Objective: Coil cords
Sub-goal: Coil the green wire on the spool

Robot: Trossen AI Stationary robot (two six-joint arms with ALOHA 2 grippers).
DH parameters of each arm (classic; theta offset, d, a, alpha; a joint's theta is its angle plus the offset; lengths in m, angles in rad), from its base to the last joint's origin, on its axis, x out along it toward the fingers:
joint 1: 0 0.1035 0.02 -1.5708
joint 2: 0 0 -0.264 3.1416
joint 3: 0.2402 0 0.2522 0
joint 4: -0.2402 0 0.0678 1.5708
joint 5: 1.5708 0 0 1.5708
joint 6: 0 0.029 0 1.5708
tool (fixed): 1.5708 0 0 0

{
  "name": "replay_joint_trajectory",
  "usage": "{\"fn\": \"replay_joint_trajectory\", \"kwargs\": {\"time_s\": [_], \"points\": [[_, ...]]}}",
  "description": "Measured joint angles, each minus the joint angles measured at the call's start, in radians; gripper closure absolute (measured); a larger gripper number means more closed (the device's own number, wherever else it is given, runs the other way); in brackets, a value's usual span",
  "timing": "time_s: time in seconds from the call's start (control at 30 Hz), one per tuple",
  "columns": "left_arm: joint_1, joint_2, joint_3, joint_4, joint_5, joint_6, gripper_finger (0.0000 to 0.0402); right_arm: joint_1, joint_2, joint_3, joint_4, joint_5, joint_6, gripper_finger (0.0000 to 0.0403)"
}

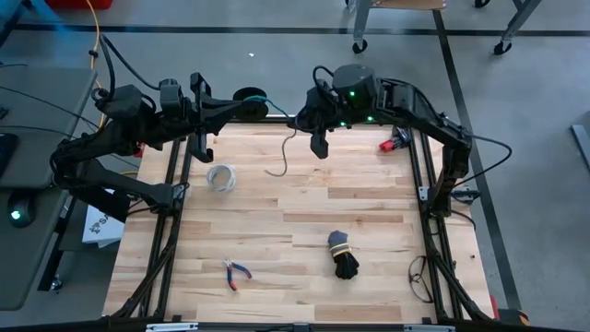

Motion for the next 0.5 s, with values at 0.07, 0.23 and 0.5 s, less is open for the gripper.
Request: {"fn": "replay_joint_trajectory", "kwargs": {"time_s": [0.07, 0.23, 0.5], "points": [[0.0, 0.0, 0.0, 0.004, -0.004, -0.005, 0.0401, 0.006, 0.0, 0.0, 0.003, 0.001, -0.001, 0.0394], [0.0, 0.026, 0.001, 0.129, -0.014, -0.081, 0.0401, 0.043, 0.015, 0.0, 0.089, 0.001, 0.005, 0.0398], [0.0, 0.117, 0.001, 0.325, 0.031, -0.408, 0.0401, 0.093, 0.055, 0.0, 0.357, -0.013, -0.033, 0.0401]]}}
